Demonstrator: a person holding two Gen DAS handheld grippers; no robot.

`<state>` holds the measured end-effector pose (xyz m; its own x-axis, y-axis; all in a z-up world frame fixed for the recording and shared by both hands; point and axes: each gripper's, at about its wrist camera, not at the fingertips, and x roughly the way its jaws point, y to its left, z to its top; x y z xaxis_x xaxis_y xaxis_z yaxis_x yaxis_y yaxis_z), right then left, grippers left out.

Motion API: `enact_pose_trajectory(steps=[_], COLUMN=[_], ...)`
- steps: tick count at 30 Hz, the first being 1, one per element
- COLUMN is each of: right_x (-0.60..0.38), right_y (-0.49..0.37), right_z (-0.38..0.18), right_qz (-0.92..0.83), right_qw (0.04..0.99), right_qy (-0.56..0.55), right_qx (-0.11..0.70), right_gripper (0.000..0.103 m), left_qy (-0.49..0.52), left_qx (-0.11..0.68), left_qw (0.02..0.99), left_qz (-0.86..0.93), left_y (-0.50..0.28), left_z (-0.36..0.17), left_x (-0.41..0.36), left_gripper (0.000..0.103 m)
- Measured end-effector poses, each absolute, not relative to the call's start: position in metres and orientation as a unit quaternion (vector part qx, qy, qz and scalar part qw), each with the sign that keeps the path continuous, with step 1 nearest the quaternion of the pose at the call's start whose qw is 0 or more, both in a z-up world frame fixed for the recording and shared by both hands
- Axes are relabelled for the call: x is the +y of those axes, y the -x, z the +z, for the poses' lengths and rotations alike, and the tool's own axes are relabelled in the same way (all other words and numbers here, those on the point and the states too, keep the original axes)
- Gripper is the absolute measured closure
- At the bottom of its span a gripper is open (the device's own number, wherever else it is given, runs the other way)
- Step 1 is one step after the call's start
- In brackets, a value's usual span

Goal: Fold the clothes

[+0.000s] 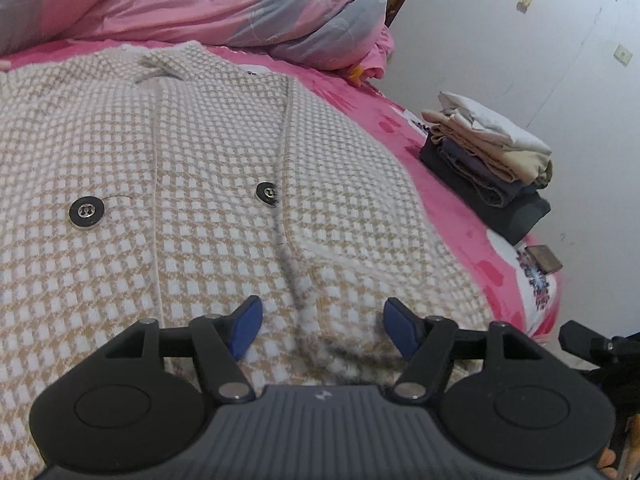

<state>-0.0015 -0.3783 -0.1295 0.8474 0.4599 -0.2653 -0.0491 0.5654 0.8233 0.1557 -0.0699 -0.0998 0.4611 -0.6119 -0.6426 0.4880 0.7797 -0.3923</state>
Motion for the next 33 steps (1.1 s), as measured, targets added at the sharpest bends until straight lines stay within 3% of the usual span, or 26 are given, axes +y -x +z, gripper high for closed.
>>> enact_pose_trajectory(steps=[4,10,21,24,26,29,33], right_x=[-0.38,-0.385,-0.407,-0.408,-0.404,-0.393,-0.376], right_y=[0.009,0.019,0.016,-0.004,-0.019,-0.038,-0.056], right_z=[-0.125,-0.12,-0.119,-0.12,-0.123,-0.128,-0.136], right_qz=[0.135,0.121,0.167,0.189,0.204,0.209,0.197], right_qw=[0.866,0.877,0.849,0.825,0.808,0.796,0.788], right_qy=[-0.425,-0.412,-0.465,-0.491,-0.505,-0.506,-0.501], right_qx=[0.228,0.215,0.187,0.207,0.224,0.258,0.3], right_gripper=[0.011,0.004,0.008,0.018,0.024,0.026,0.026], left_qy=[0.062,0.056,0.084,0.101,0.102,0.106,0.119], left_qx=[0.409,0.417,0.401,0.401,0.405,0.416,0.435], left_qw=[0.853,0.854,0.857,0.858,0.857,0.849,0.837], left_qz=[-0.318,-0.306,-0.312,-0.304,-0.303,-0.308,-0.31], left_y=[-0.151,-0.143,-0.132,-0.137,-0.141,-0.153,-0.17], left_z=[-0.097,-0.095,-0.085,-0.083,-0.084,-0.087,-0.097], left_x=[-0.078,-0.085,-0.068,-0.066,-0.068,-0.075,-0.083], left_gripper=[0.011,0.001,0.001,0.011,0.024,0.039,0.051])
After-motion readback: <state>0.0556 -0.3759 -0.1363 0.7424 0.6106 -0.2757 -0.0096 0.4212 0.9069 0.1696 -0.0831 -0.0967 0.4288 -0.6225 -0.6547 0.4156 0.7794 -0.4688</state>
